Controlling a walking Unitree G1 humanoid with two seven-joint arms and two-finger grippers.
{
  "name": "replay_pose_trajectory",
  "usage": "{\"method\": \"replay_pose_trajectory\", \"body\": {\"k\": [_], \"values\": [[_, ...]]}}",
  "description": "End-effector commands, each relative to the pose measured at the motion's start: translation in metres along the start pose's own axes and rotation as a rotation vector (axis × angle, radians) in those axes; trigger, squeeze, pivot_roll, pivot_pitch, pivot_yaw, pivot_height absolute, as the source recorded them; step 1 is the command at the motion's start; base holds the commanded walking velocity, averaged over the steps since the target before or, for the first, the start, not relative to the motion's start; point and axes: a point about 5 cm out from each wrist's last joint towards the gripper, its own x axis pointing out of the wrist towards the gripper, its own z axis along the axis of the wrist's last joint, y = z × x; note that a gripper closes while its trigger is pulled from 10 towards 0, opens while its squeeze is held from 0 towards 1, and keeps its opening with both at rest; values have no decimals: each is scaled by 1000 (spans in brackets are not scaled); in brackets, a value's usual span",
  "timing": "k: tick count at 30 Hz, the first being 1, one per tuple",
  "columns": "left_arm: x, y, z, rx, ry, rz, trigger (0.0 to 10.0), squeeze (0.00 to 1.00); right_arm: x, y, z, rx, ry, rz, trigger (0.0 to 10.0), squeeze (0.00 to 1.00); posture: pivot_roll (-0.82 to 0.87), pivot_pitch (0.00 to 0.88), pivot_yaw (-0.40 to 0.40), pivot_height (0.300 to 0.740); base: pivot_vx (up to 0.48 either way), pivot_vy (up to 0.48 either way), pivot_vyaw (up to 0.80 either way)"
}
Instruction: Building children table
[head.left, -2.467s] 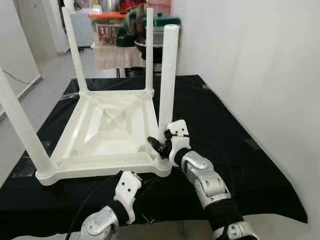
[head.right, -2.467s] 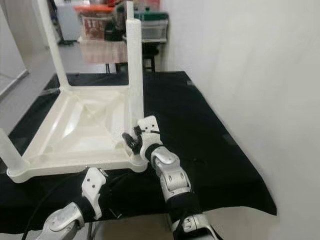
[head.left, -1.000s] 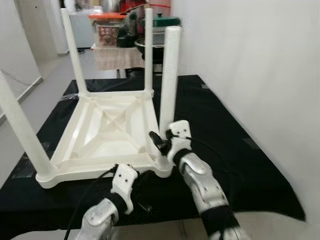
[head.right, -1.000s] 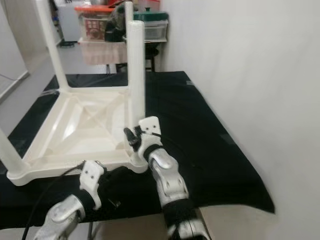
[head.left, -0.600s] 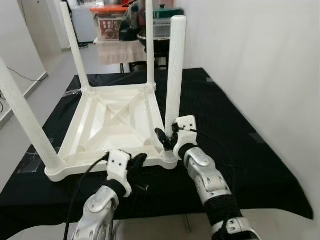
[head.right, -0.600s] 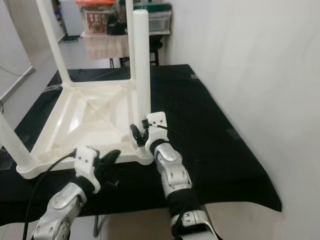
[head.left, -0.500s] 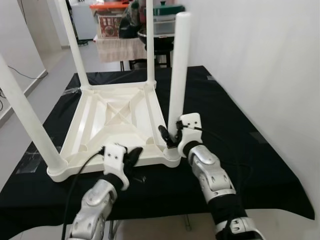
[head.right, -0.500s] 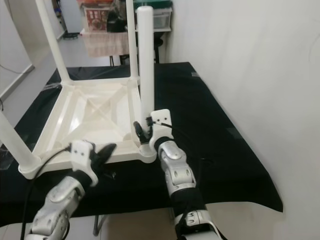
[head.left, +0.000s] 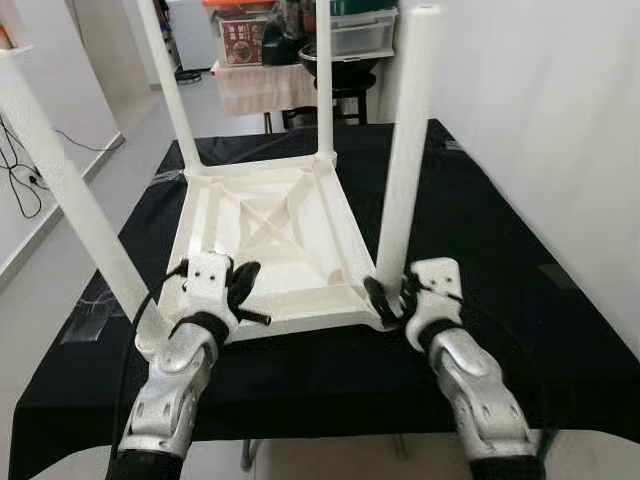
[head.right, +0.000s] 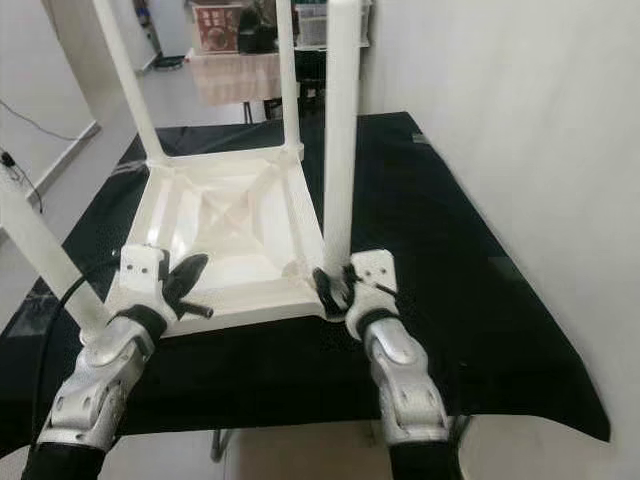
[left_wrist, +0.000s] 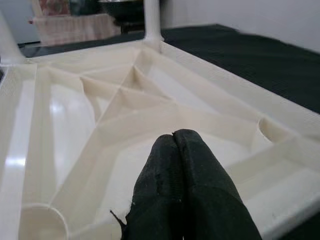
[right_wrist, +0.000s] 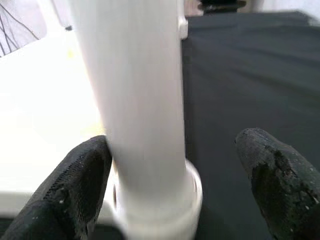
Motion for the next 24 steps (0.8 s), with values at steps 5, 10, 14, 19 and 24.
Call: {"method": "replay_pose_trajectory", "body": {"k": [5, 10, 14, 19, 24], "values": [[-13, -2, -4, 40, 36, 9, 10000, 0, -25, 16, 8, 66, -50, 194, 10000, 0, -63, 22, 46, 740, 0, 0, 0], [-24, -6, -6, 52, 50, 6, 10000, 0, -32, 27, 6, 34, -21, 280, 10000, 0, -51, 36, 36, 740, 0, 0, 0], [-35, -6, -7, 40, 71, 49, 10000, 0, -25, 43, 9, -50, 7, 393, 10000, 0, -42, 46, 23, 740, 0, 0, 0], [-42, 0, -11, 34, 99, 112, 10000, 0, -20, 47, 8, -90, 23, 417, 10000, 0, -32, 41, 12, 740, 0, 0, 0], [-54, 5, -20, 6, 159, 177, 10000, 0, -17, 48, 3, -109, 55, 422, 10000, 0, -28, 47, -1, 740, 0, 448, 0]]}}
